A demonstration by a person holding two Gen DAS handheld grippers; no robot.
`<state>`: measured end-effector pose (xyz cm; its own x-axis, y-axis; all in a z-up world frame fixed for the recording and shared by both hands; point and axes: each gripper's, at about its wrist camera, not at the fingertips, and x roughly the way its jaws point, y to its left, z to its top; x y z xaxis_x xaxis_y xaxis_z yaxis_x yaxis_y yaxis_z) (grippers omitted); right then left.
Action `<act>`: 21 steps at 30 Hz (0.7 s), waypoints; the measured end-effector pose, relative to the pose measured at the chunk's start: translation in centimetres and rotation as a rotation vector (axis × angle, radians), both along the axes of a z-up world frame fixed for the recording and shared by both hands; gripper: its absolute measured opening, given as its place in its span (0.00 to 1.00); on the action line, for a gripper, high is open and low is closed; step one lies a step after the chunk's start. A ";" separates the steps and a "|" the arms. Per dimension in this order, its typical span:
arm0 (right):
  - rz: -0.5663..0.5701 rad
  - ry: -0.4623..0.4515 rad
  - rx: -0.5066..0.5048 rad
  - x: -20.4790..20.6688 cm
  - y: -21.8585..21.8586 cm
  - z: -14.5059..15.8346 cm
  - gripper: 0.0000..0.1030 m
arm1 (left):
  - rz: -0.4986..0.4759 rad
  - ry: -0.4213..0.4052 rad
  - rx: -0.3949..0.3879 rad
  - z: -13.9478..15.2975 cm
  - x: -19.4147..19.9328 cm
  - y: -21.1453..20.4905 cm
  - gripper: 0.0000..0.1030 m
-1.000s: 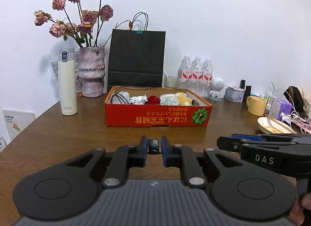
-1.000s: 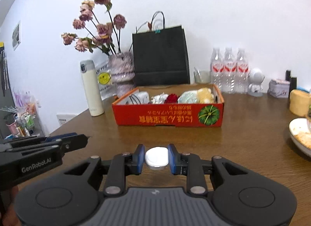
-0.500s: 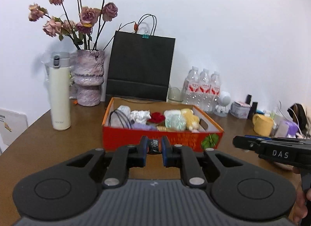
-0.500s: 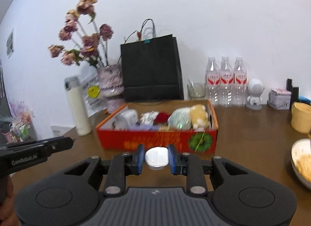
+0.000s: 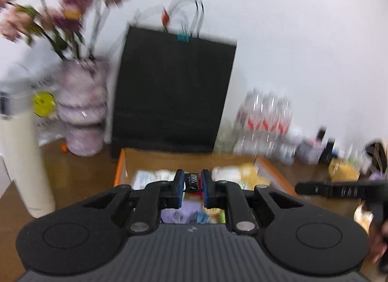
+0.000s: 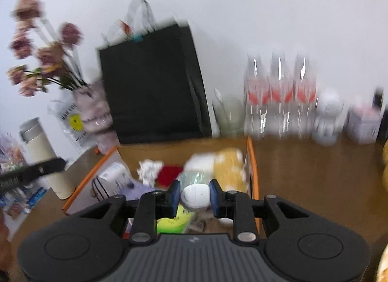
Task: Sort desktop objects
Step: 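Carry black item and white lid into the box and open both tools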
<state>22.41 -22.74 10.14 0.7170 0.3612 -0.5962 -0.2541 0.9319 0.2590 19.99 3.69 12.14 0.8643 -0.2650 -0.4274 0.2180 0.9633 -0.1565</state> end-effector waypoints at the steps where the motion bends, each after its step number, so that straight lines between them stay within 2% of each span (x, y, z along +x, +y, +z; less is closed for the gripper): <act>1: 0.006 0.050 -0.007 1.1 0.0 -0.6 0.24 | 0.000 0.041 0.027 -0.9 1.1 -0.2 0.15; 6: 0.027 0.217 -0.037 4.7 0.8 -3.8 0.24 | -0.030 0.214 0.066 -5.1 4.5 -0.5 0.15; 9: 0.051 0.279 -0.141 5.5 2.3 -5.2 0.27 | -0.056 0.280 0.038 -6.6 5.0 -0.4 0.19; 11: 0.039 0.270 -0.228 5.5 2.9 -5.3 0.34 | -0.048 0.290 0.023 -6.4 5.0 0.0 0.31; 13: 0.038 0.259 -0.205 5.2 2.7 -4.6 0.38 | -0.058 0.269 0.006 -5.2 4.7 0.5 0.39; 16: 0.029 0.242 -0.171 5.1 2.3 -2.8 0.50 | -0.047 0.245 0.014 -2.5 4.3 0.8 0.53; 18: 0.029 0.239 -0.163 5.2 2.3 -1.5 0.56 | -0.029 0.242 0.025 -0.8 4.4 0.6 0.72; 19: 0.034 0.243 -0.153 5.2 2.4 -0.9 0.59 | -0.006 0.249 0.034 -0.1 4.3 0.6 0.92; 20: 0.041 0.253 -0.139 5.3 2.4 -0.4 0.62 | 0.015 0.263 0.048 0.4 4.4 0.3 0.99; 21: 0.041 0.267 -0.118 5.4 2.3 0.3 0.63 | 0.032 0.278 0.072 0.9 4.3 0.0 0.99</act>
<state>27.80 -20.43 10.39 0.5152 0.3035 -0.8015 -0.2296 0.9499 0.2121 24.28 3.69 13.03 0.7187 -0.2000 -0.6659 0.1458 0.9798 -0.1369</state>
